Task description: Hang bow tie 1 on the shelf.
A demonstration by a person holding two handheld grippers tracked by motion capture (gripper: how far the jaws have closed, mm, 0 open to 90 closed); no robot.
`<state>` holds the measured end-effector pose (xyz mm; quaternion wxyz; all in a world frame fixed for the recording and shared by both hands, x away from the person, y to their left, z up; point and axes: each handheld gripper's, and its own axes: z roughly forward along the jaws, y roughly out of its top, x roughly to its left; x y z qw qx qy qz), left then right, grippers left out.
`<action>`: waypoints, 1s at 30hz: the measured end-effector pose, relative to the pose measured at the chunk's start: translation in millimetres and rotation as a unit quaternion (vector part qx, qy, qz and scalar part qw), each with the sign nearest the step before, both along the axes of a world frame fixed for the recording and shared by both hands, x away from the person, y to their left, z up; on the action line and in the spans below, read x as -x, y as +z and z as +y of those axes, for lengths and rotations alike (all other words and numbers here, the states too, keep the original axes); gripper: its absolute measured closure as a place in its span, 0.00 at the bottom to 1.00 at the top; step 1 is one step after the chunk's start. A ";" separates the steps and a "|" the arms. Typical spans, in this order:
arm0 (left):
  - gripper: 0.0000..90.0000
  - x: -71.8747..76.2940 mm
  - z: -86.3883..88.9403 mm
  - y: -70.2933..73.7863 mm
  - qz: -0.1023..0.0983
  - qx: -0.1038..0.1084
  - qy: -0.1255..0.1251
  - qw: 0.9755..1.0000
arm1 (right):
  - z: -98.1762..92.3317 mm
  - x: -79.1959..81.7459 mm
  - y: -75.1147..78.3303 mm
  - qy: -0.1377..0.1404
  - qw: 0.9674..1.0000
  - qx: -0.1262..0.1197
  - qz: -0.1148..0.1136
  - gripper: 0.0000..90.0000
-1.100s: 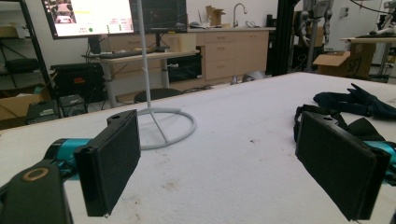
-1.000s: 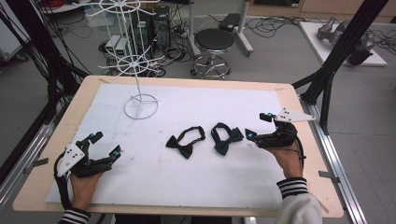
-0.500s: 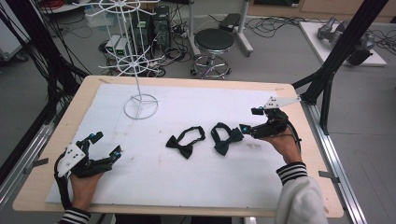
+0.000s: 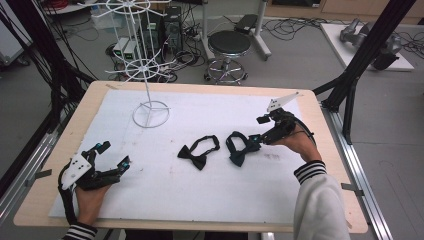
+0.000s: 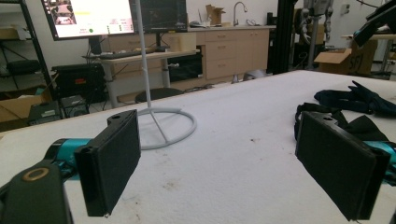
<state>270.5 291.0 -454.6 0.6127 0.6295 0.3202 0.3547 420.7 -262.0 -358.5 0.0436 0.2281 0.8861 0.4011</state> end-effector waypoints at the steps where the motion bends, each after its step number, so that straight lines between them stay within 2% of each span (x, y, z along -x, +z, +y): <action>1: 0.16 0.0 -0.1 0.0 0.000 0.000 0.000 1.000 | -0.1 -1.8 -2.2 -0.004 1.000 0.005 0.002 0.10; 6: 0.16 0.0 0.0 0.0 0.000 0.000 0.000 1.000 | -3.9 -10.5 -11.9 -0.015 1.000 0.018 0.017 0.10; 13: 0.16 0.1 -0.2 0.0 0.000 -0.002 0.001 1.000 | -3.4 -18.3 -24.0 -0.012 0.999 0.041 0.033 0.10; 20: 0.16 0.1 -0.4 0.1 -0.001 -0.004 0.000 1.000 | 3.2 -22.0 -33.6 -0.008 0.996 0.079 0.044 0.11; 22: 0.16 0.1 -0.4 0.1 -0.001 -0.004 0.000 1.000 | 5.0 -22.5 -35.9 -0.003 0.995 0.083 0.049 0.11; 24: 0.16 0.1 -0.6 0.0 -0.002 -0.003 0.000 1.000 | 6.9 -23.1 -38.2 0.012 0.994 0.093 0.050 0.19; 28: 0.16 0.2 -0.7 0.0 -0.002 -0.004 0.000 1.000 | 10.1 -23.7 -42.1 0.019 0.992 0.110 0.053 0.19; 30: 0.16 0.3 -0.6 0.0 -0.002 -0.004 0.001 1.000 | 9.9 -24.4 -42.9 0.021 0.993 0.107 0.055 0.19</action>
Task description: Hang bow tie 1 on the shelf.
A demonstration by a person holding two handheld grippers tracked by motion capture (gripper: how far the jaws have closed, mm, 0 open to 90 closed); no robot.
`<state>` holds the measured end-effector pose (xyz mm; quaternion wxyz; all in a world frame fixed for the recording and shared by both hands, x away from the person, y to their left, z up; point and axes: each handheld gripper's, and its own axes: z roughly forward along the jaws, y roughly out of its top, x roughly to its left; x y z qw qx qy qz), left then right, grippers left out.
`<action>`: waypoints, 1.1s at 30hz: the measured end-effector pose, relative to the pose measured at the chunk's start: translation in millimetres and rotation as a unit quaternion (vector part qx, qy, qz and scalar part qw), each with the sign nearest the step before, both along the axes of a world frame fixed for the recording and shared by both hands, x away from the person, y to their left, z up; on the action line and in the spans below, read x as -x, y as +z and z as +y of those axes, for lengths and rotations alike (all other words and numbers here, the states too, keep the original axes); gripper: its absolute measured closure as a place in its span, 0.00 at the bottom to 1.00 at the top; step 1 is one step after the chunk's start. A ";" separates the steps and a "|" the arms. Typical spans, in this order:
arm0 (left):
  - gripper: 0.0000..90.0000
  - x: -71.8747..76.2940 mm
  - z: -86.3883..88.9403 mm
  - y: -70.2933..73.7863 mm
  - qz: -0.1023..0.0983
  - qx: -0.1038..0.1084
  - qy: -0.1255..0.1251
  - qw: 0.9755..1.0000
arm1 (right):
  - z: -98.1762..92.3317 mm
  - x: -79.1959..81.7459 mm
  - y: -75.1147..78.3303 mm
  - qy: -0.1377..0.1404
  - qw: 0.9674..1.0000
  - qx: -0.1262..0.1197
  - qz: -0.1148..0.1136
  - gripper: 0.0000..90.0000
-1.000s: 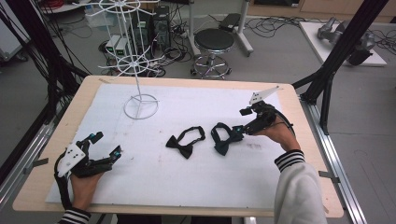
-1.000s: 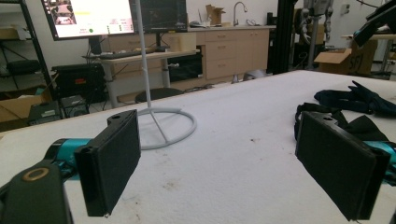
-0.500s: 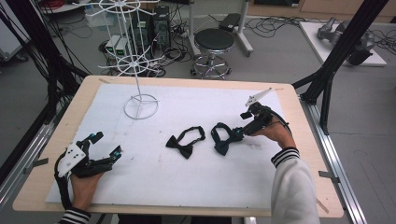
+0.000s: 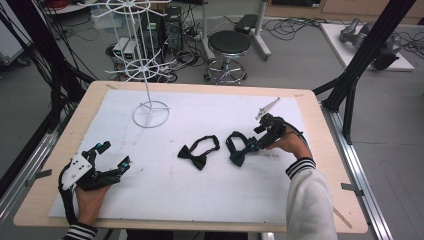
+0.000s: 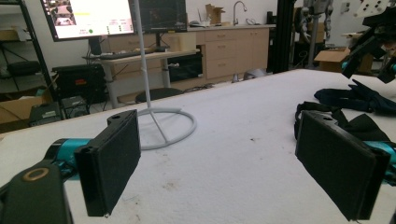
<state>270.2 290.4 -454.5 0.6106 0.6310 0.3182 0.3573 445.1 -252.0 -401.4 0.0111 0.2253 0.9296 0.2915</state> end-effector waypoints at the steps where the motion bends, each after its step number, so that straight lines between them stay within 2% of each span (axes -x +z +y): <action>1: 0.16 0.0 0.0 0.0 0.000 0.000 0.000 1.000 | -0.1 -0.3 -0.7 -0.001 1.000 0.001 0.001 0.19; 11: 0.16 0.0 -0.2 0.0 -0.001 0.000 0.000 1.000 | -1.7 -5.0 -8.3 0.006 1.000 0.002 0.029 0.26; 16: 0.16 0.1 -0.3 0.0 -0.001 -0.001 0.000 1.000 | -1.5 -6.4 -11.6 0.010 0.999 0.004 0.035 0.29; 21: 0.16 0.1 -0.2 0.0 -0.001 -0.001 0.000 1.000 | -2.1 -7.0 -12.7 0.013 0.999 -0.010 0.044 0.30; 24: 0.16 0.1 -0.2 0.0 -0.001 -0.001 0.000 1.000 | -3.1 -7.0 -13.5 0.006 0.999 -0.011 0.048 0.30; 28: 0.16 0.1 -0.3 0.0 -0.001 -0.001 0.000 1.000 | -2.6 -7.0 -16.3 0.015 0.998 -0.007 0.060 0.35; 31: 0.16 0.1 -0.4 0.0 -0.002 -0.002 0.000 1.000 | 0.1 -6.9 -19.0 0.028 0.997 0.006 0.073 0.48; 33: 0.16 0.2 -0.5 0.0 -0.002 -0.002 0.001 1.000 | 1.4 -6.7 -18.1 0.038 0.997 0.015 0.069 0.66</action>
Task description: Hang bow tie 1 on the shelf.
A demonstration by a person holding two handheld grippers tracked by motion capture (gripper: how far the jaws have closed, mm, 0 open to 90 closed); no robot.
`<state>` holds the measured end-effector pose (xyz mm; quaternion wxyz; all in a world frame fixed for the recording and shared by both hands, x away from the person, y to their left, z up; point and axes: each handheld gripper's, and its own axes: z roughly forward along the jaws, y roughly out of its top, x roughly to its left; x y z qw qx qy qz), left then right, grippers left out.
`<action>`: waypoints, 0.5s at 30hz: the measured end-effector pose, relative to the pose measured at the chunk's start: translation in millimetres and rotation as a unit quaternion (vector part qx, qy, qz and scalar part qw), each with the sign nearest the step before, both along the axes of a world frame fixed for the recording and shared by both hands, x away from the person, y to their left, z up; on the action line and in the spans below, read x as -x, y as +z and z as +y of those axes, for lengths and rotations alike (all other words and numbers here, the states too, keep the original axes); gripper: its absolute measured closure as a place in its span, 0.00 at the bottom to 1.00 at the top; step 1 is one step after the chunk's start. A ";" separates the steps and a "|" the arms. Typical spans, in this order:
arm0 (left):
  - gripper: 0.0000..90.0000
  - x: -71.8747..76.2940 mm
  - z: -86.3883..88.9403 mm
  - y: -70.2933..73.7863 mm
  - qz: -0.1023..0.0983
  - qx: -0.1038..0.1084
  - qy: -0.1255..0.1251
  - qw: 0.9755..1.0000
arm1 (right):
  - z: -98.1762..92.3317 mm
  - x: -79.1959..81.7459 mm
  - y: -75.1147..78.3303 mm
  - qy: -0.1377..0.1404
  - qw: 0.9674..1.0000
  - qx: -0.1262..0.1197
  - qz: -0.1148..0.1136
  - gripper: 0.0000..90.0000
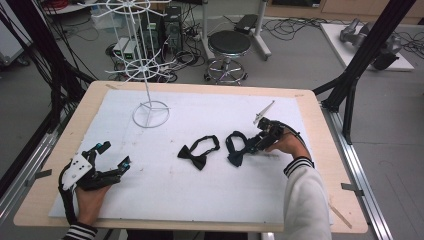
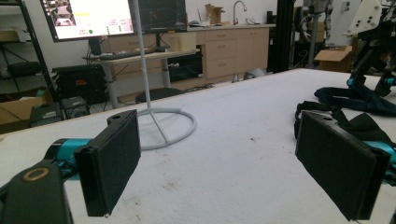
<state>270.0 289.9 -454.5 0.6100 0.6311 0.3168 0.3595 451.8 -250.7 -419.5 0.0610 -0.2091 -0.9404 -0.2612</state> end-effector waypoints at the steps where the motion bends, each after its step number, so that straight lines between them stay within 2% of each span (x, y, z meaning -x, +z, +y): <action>1: 0.16 0.0 0.0 0.0 0.000 0.000 0.000 1.000 | 0.3 0.6 1.7 0.010 1.000 0.004 -0.011 0.74; 3: 0.16 0.0 0.1 0.0 0.001 0.000 0.000 1.000 | 0.1 2.4 4.7 0.019 0.999 0.005 -0.030 0.88; 5: 0.16 0.0 0.1 0.0 0.001 0.001 0.000 1.000 | 0.8 4.0 6.7 0.029 0.999 0.009 -0.036 0.95; 8: 0.16 0.0 0.0 0.0 0.000 0.000 0.000 1.000 | 2.5 5.0 6.8 0.034 0.999 0.010 -0.027 0.96; 15: 0.16 0.1 0.0 0.0 0.000 0.000 0.000 1.000 | 4.7 6.4 8.4 0.037 0.999 0.011 -0.031 0.96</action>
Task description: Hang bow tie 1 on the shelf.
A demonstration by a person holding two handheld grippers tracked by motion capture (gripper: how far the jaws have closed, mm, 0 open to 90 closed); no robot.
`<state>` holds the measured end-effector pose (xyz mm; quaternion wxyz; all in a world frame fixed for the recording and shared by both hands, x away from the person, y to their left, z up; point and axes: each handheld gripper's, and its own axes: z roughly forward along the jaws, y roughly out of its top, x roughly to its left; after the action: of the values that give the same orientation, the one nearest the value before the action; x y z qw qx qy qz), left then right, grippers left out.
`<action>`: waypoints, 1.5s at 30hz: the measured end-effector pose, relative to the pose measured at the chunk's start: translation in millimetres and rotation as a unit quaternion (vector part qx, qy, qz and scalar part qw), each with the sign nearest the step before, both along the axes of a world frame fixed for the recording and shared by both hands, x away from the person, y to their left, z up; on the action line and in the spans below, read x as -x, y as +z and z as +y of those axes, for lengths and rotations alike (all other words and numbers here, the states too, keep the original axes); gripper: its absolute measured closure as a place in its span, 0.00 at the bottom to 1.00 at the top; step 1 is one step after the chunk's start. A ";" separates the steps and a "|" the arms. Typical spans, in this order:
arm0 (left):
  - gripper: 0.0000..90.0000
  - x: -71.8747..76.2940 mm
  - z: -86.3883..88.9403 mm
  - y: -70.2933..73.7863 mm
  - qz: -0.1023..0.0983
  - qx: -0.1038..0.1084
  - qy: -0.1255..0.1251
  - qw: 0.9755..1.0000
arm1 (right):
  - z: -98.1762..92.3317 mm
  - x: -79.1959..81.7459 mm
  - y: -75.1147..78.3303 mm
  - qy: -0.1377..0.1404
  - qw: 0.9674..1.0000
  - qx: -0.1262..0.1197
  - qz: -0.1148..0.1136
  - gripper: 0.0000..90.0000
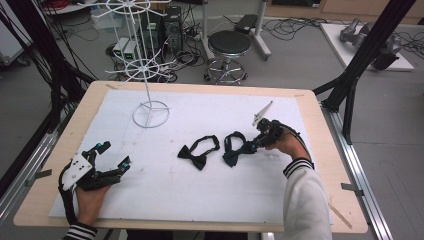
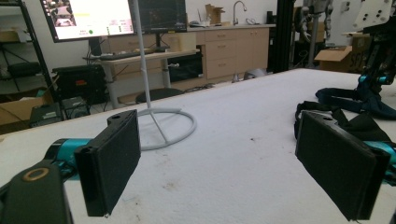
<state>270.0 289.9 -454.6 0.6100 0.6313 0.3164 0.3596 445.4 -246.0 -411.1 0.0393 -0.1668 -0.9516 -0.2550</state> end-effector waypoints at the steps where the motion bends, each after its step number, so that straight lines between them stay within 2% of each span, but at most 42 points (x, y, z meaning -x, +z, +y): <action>1: 0.16 0.0 0.0 0.0 0.000 0.000 0.000 1.000 | -0.2 0.3 0.5 0.000 1.000 -0.001 0.000 0.96; 7: 0.16 -0.1 0.0 0.0 0.000 0.000 0.001 1.000 | -1.9 3.6 6.1 -0.004 1.000 -0.008 -0.004 0.96; 11: 0.16 -0.2 0.5 0.1 0.002 0.002 0.001 1.000 | -4.3 5.9 12.0 -0.007 1.000 -0.015 -0.017 0.96; 18: 0.16 -1.7 1.8 0.5 0.011 0.011 0.001 1.000 | -4.9 12.1 27.4 -0.010 0.998 -0.052 -0.044 0.96; 25: 0.16 -3.9 2.3 2.9 0.016 0.001 -0.002 1.000 | -5.3 17.4 37.7 -0.008 0.995 -0.073 -0.070 0.96; 27: 0.16 -4.6 2.9 5.2 0.017 0.004 -0.004 1.000 | -5.2 19.8 41.0 -0.009 0.994 -0.080 -0.069 0.96; 28: 0.16 -4.9 3.0 6.9 0.018 0.006 -0.004 1.000 | -5.2 21.4 44.2 -0.010 0.993 -0.087 -0.078 0.96; 29: 0.16 -5.4 3.2 8.8 0.018 0.007 -0.006 1.000 | -5.2 21.4 44.2 -0.010 0.993 -0.087 -0.078 0.96; 34: 0.16 -7.3 2.6 20.4 0.016 0.004 -0.013 1.000 | -6.9 26.5 53.8 -0.017 0.989 -0.113 -0.098 0.96; 35: 0.16 -7.5 2.5 23.0 0.015 0.004 -0.016 1.000 | -7.8 27.5 56.7 -0.018 0.987 -0.120 -0.107 0.96; 43: 0.16 -13.2 5.8 39.4 0.019 0.006 -0.032 0.999 | -10.9 36.1 71.8 -0.044 0.977 -0.162 -0.133 0.96; 45: 0.16 -14.8 7.3 42.7 0.021 0.004 -0.032 0.999 | -11.0 37.6 75.7 -0.054 0.972 -0.183 -0.138 0.96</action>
<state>284.8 297.2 -411.8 0.6170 0.6459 0.3106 0.3251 407.7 -257.0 -335.4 -0.0767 -0.1708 -0.8745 -0.4474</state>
